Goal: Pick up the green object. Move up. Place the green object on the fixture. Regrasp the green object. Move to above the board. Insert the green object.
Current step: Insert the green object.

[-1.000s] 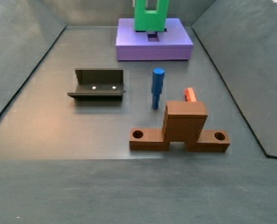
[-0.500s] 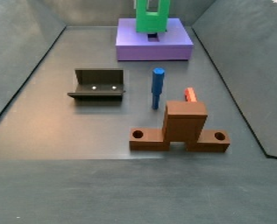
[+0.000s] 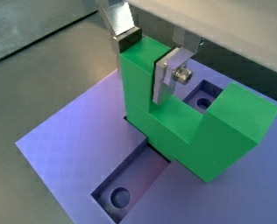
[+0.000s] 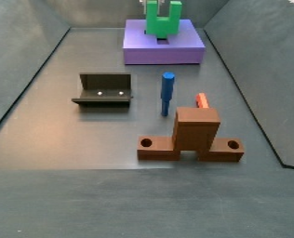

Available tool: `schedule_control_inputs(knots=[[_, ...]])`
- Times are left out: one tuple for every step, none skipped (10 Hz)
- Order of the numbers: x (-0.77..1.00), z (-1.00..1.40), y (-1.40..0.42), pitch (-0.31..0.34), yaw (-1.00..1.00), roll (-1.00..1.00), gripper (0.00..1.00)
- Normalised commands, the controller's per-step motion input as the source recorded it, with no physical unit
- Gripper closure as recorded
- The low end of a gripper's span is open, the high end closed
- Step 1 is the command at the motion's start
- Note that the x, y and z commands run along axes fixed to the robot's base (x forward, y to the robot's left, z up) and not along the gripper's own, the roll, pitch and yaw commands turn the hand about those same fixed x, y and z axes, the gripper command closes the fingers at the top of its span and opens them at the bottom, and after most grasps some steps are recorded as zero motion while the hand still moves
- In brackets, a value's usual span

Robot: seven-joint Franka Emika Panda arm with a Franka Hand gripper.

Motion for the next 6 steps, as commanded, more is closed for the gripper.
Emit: schedule_control_inputs(knots=[[0.00, -0.31, 0.00, 0.000, 0.00, 0.00, 1.00], [0.17, -0.60, 0.00, 0.056, 0.00, 0.08, 1.00], [0.37, -0.88, 0.00, 0.113, 0.00, 0.09, 1.00], [0.32, -0.78, -0.03, 0.133, -0.01, 0.13, 1.00], [0.02, 0.00, 0.00, 0.007, 0.00, 0.00, 1.00], [0.00, 0.00, 0.00, 0.000, 0.00, 0.00, 1.00]])
